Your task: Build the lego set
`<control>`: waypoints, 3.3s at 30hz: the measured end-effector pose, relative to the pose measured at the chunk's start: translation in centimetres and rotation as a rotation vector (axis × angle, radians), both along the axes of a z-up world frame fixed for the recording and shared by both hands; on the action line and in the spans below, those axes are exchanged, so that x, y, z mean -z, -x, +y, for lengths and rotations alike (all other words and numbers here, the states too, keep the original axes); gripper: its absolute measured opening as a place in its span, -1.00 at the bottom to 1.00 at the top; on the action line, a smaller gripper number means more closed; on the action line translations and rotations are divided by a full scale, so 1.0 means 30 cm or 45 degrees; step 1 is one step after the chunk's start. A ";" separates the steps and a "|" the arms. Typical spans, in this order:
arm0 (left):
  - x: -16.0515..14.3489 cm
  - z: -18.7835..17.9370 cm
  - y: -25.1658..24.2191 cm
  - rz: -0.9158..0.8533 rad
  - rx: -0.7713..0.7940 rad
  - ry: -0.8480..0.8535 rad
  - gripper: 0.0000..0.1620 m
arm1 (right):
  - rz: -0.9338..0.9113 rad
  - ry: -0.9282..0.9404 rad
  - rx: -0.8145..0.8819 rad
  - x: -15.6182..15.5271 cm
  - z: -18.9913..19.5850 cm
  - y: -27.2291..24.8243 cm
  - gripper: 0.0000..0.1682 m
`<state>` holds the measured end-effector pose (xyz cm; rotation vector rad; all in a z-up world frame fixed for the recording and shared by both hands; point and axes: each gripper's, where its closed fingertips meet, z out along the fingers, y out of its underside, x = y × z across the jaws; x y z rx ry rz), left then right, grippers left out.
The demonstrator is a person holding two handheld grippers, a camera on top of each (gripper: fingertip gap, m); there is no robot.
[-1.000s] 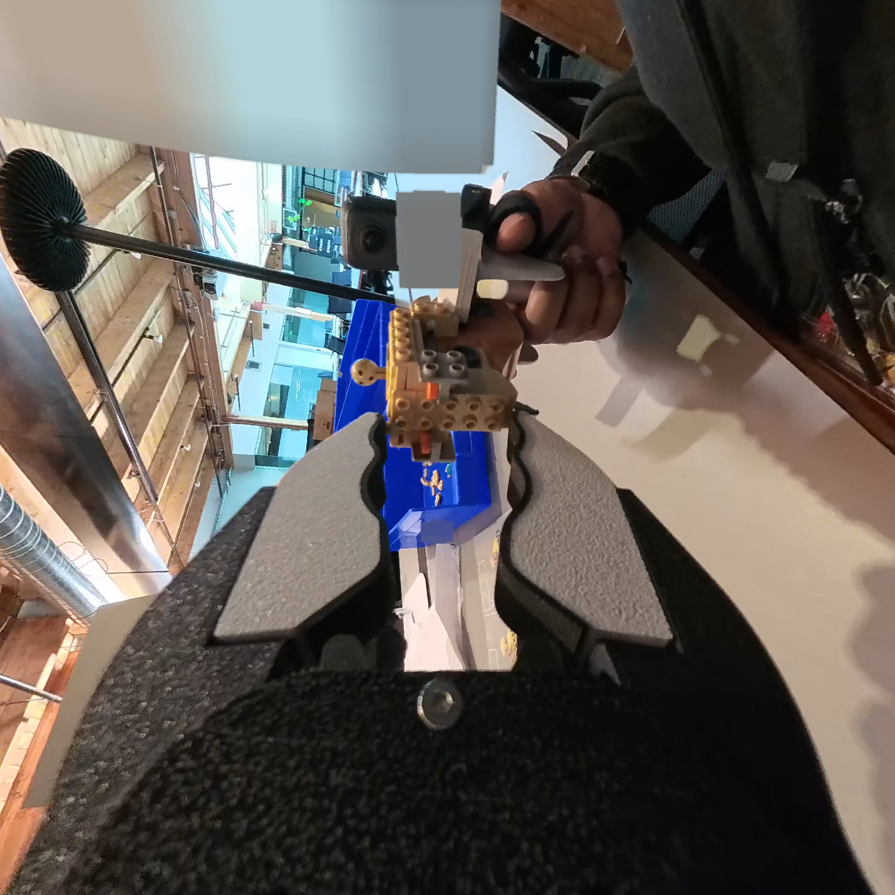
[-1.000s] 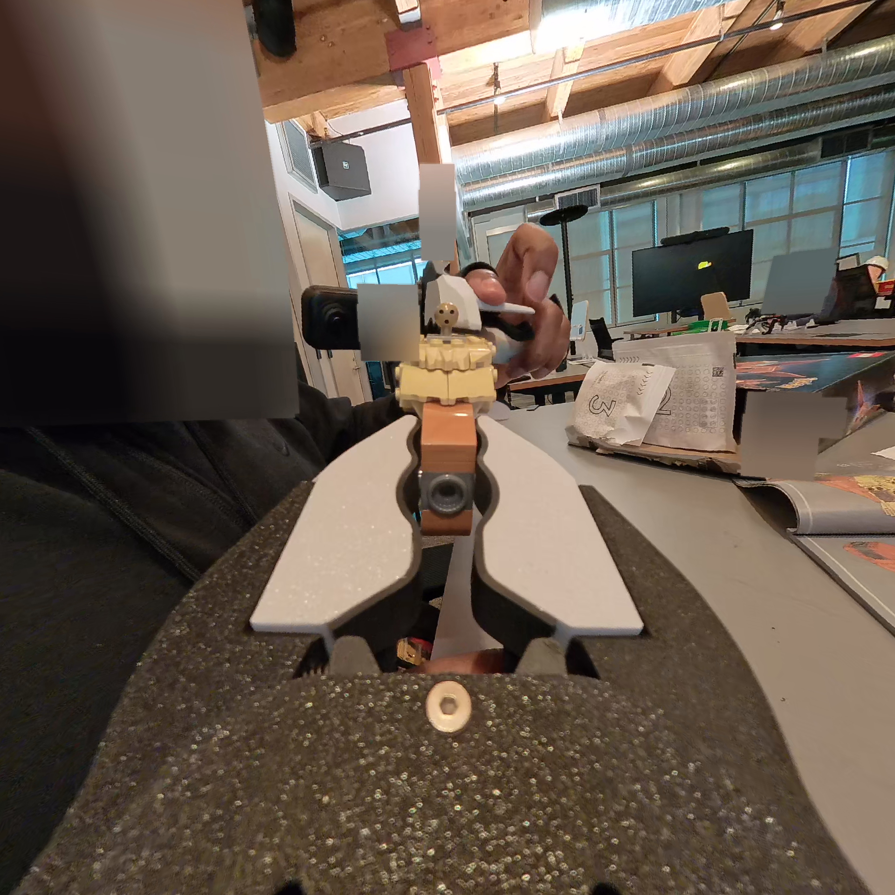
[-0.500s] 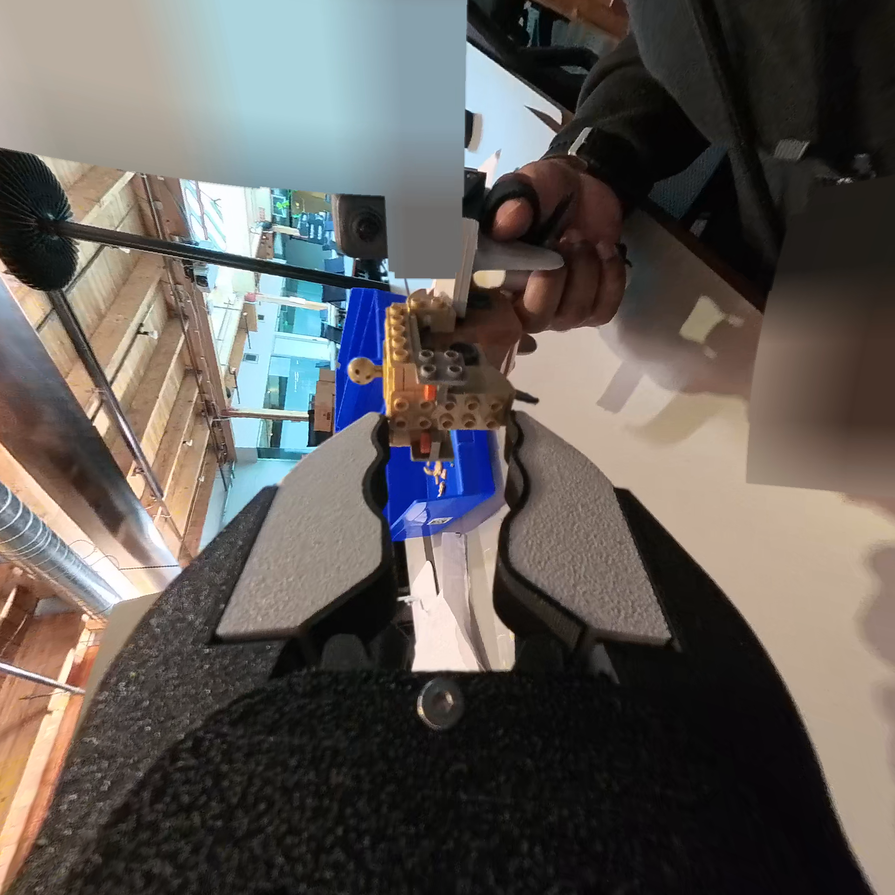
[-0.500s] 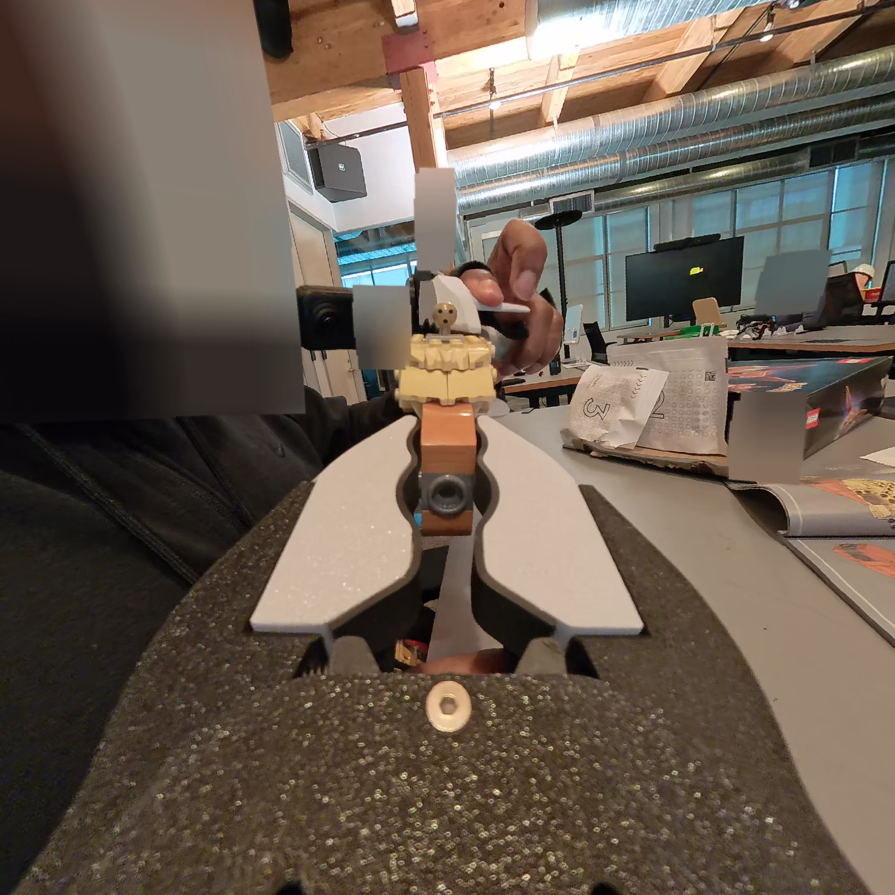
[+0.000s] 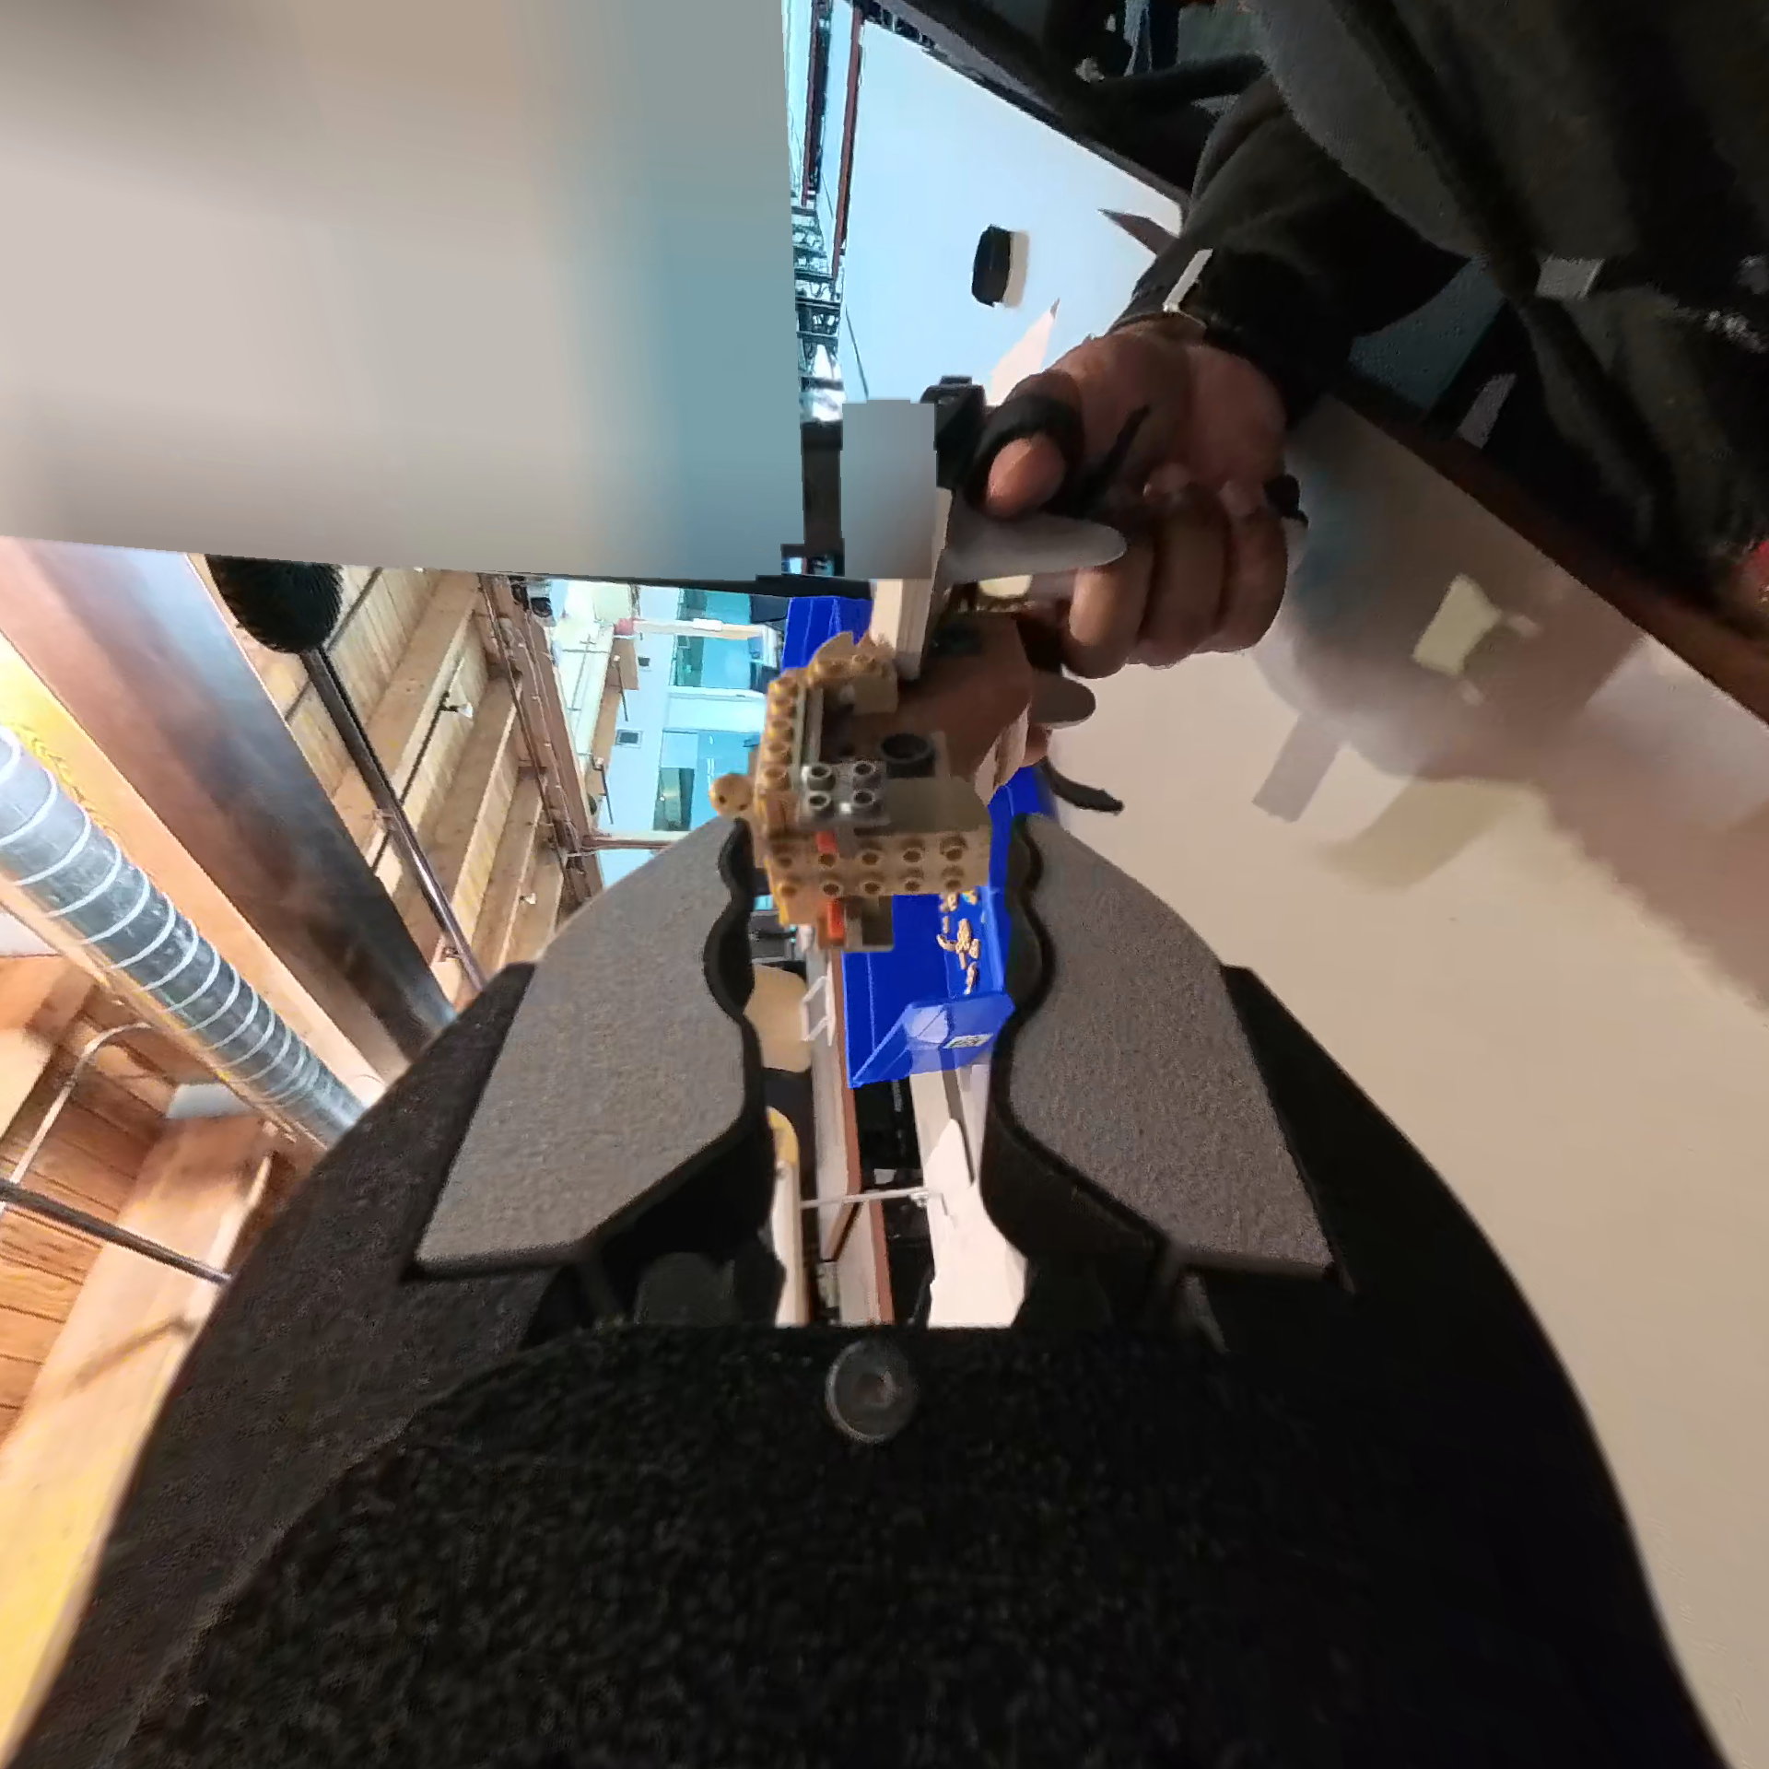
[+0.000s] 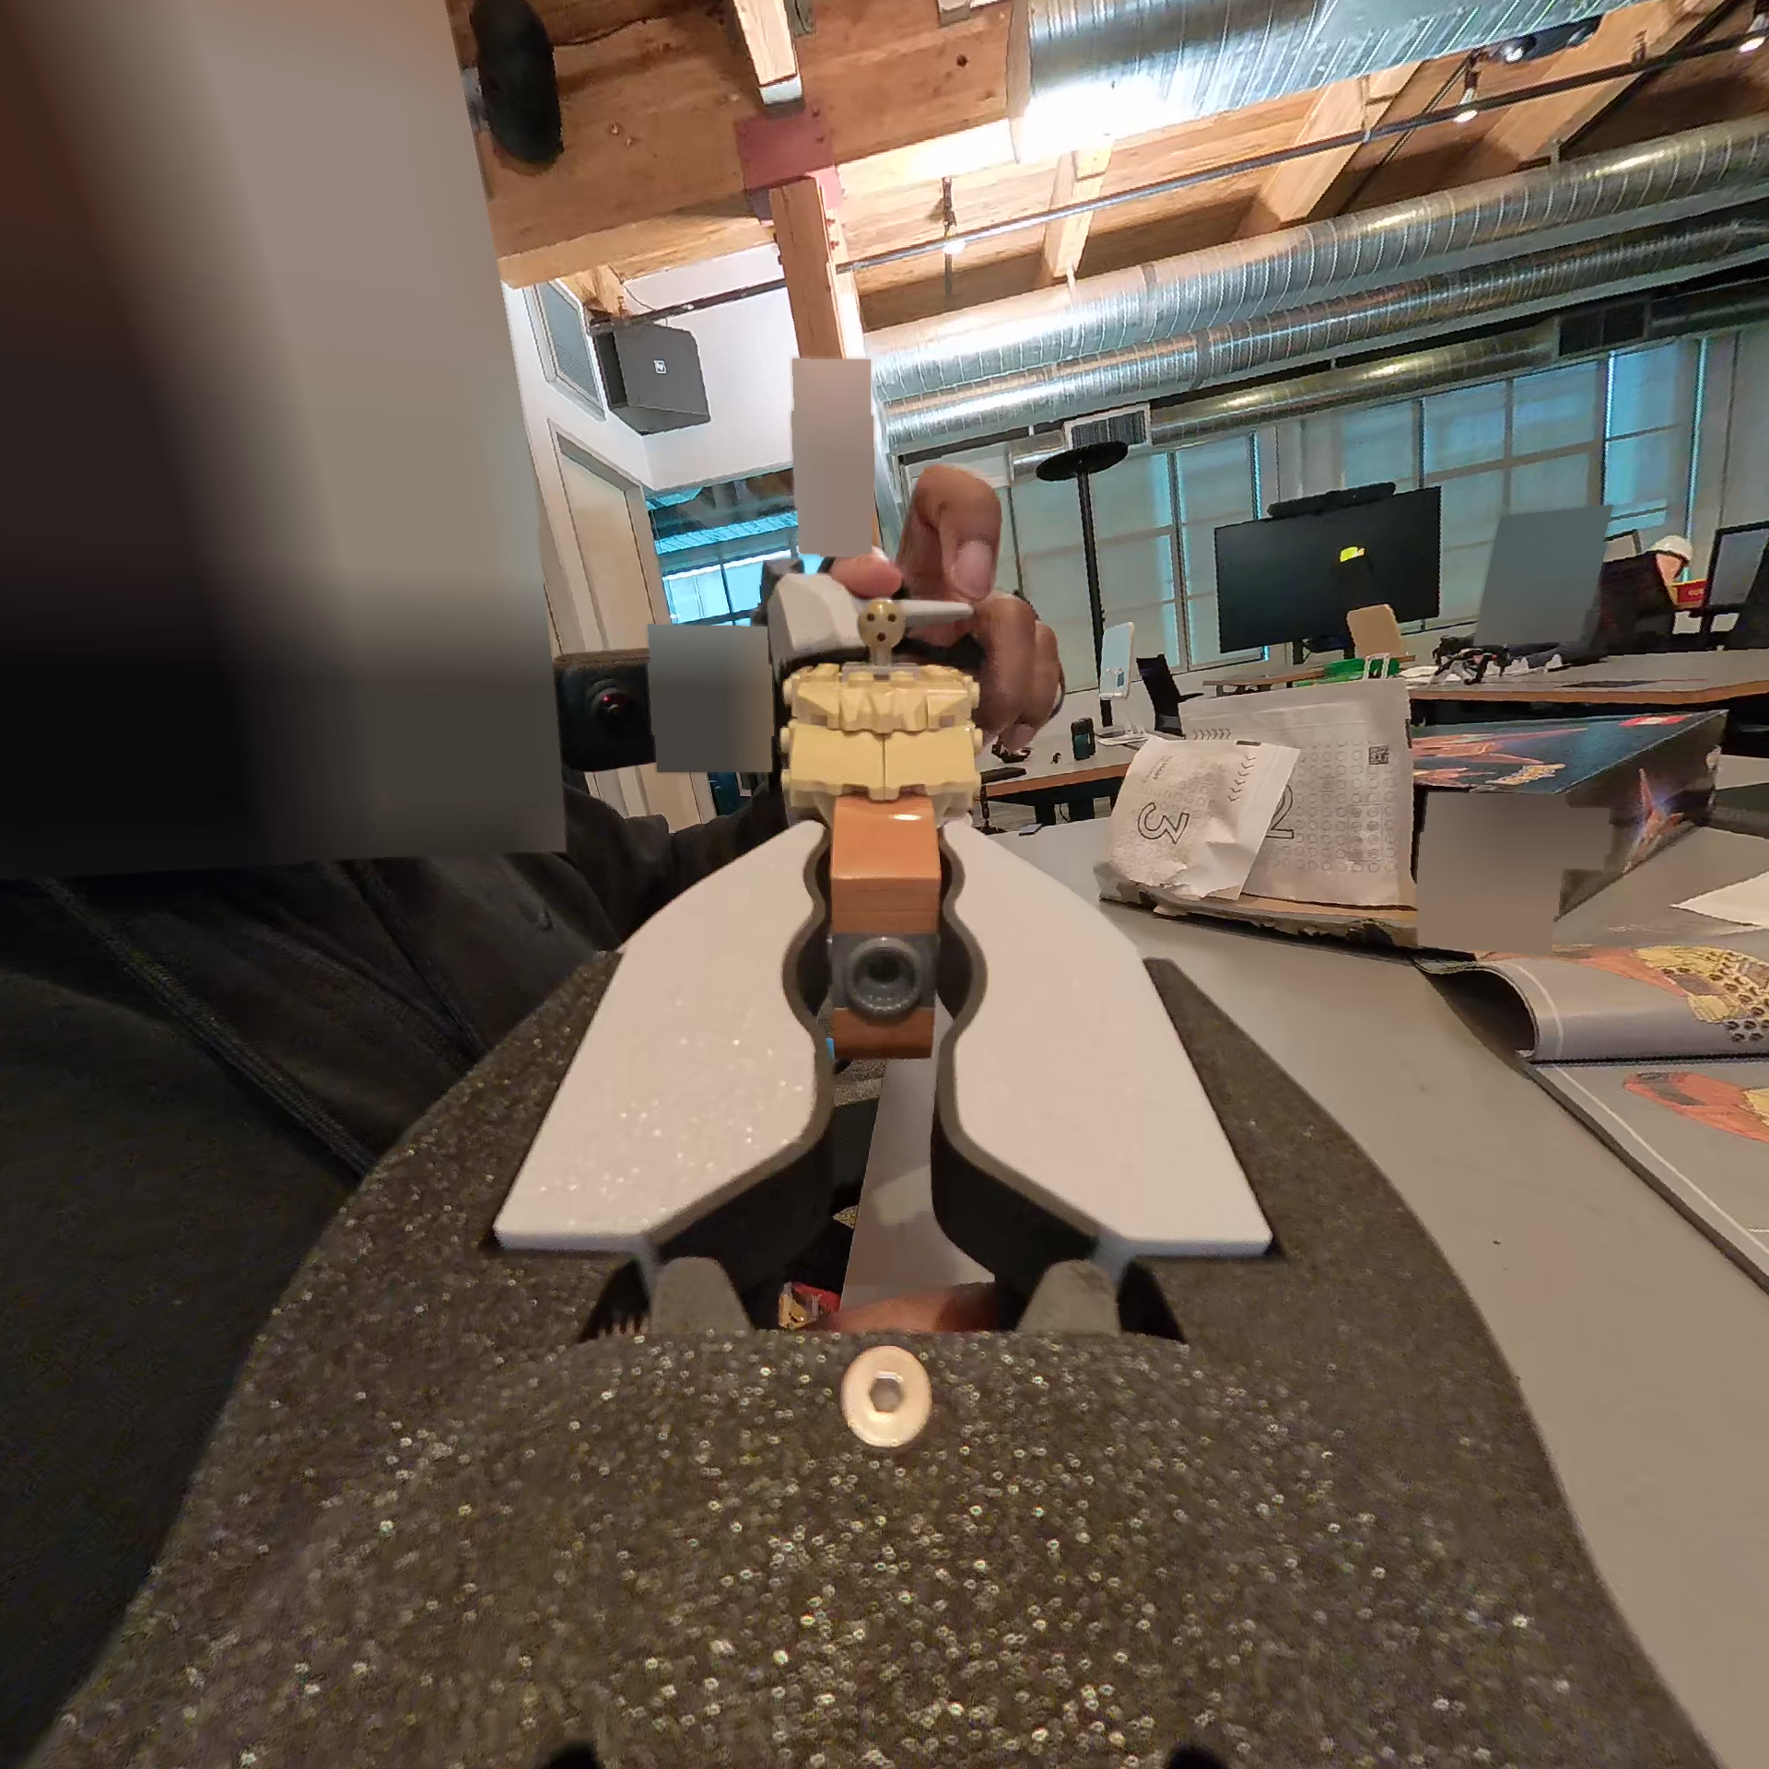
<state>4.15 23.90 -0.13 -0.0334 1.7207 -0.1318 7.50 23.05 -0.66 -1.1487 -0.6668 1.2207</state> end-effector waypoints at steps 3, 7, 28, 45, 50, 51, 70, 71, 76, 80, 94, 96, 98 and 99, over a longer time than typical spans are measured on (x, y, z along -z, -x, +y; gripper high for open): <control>-0.003 -0.001 -0.006 -0.028 -0.008 -0.048 -0.43 | -0.005 0.000 0.000 0.001 0.000 0.002 -0.79; -0.002 -0.002 -0.010 -0.036 -0.017 -0.101 -0.43 | -0.008 -0.003 0.000 0.002 -0.002 0.002 -0.79; 0.002 -0.013 0.003 0.060 0.003 -0.042 -0.45 | -0.036 0.007 -0.020 0.015 -0.007 0.015 -0.79; 0.016 -0.012 -0.003 0.178 0.011 -0.110 -0.32 | -0.049 -0.021 0.025 0.012 0.000 0.012 -0.79; 0.015 -0.014 0.000 0.222 0.021 -0.121 -0.43 | -0.057 -0.026 0.023 0.014 -0.003 0.015 -0.79; 0.015 -0.016 0.000 0.228 0.027 -0.110 -0.43 | -0.059 -0.027 0.022 0.014 -0.004 0.015 -0.79; 0.026 -0.029 0.014 0.330 0.057 -0.041 -0.44 | -0.105 -0.011 0.002 0.035 -0.007 0.027 -0.79; 0.027 -0.031 0.015 0.335 0.059 -0.038 -0.44 | -0.110 -0.011 0.000 0.036 -0.007 0.028 -0.78; 0.020 -0.026 0.005 0.290 0.038 -0.069 -0.44 | -0.076 -0.021 0.013 0.023 -0.005 0.019 -0.79; 0.010 -0.025 -0.005 0.223 0.034 -0.063 -0.41 | -0.037 -0.031 0.016 0.007 -0.007 0.009 -0.79; 0.026 0.026 0.007 0.357 0.040 0.194 -0.35 | -0.057 -0.050 0.002 0.010 -0.017 0.022 -0.79; 0.030 0.023 0.007 0.372 0.059 0.185 -0.41 | -0.060 -0.049 -0.004 0.011 -0.019 0.022 -0.79; 0.023 0.023 0.007 0.366 0.073 0.175 -0.45 | -0.061 -0.054 -0.005 0.011 -0.021 0.024 -0.79; 0.019 0.021 0.006 0.355 0.079 0.165 -0.45 | -0.055 -0.056 -0.004 0.008 -0.021 0.023 -0.79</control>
